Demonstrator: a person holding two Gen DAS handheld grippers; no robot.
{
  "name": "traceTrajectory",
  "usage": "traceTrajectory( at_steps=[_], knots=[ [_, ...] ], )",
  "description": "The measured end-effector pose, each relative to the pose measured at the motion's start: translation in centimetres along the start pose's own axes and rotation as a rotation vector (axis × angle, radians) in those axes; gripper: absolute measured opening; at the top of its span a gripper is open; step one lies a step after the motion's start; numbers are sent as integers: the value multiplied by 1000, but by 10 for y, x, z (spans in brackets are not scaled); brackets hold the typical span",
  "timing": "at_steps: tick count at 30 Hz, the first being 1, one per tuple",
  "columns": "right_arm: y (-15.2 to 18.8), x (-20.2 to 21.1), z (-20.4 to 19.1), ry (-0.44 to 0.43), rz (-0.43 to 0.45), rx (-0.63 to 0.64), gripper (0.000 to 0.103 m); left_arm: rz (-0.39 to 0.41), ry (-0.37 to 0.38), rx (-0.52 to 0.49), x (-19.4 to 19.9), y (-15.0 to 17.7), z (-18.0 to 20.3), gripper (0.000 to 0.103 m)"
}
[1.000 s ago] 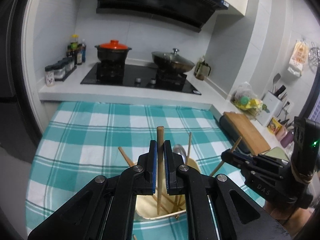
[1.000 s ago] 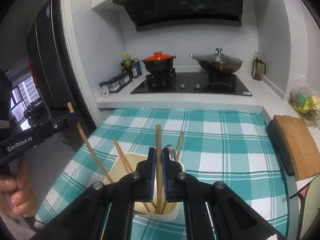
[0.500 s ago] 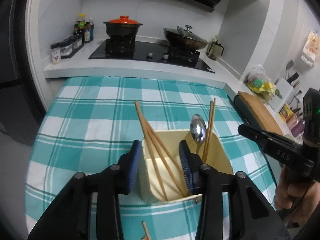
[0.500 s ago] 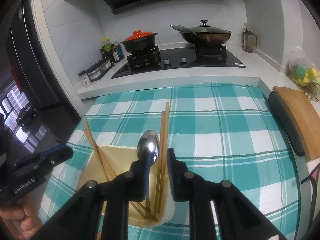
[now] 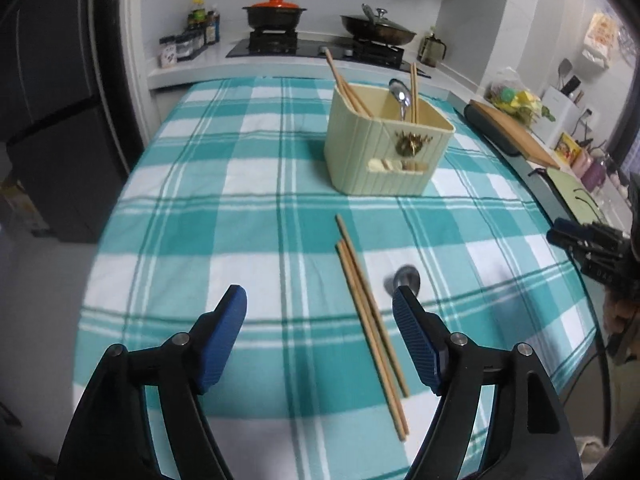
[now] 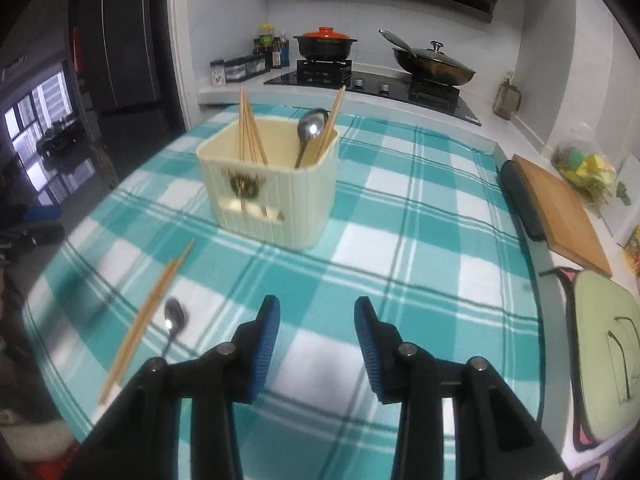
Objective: Organize utensils
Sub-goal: 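Withdraw both tools from the caddy back over the remaining utensils, then grasp the metal spoon handle with the right gripper and lift it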
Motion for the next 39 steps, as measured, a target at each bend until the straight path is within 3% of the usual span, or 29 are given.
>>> traceTrajectory(
  at_steps=[5,8,11,17,21,27,39],
  knots=[
    [85,13,-20,47,-5,-131,39,33,0,92,-10,52,15,77],
    [117,18,-38,100,24,-176,39,23,-3,92,-16,68,26,77],
    [133,22,-48,80,31,-182,39,17,7,79,-16,79,33,77],
    [138,23,-43,80,34,-242,39,77,-40,124,-4,91,20,77],
    [143,22,-47,79,29,-237,39,62,-54,165,-5,103,10,77],
    [147,14,-64,50,-6,-200,39,52,-71,148,-9,108,11,77],
    [114,-15,-128,-145,-46,-51,36,24,-85,172,-19,110,1,78]
  ],
)
Point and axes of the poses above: each gripper's, at about its wrist camera, not at the fingertips, and x roughly against the way its jaws point, z to its right, y to its underside, the point moved 1 cm from there along -x, roughly the way its jaws point, and after that the axes turned 5 degrees about y, right-handed, at the moved point
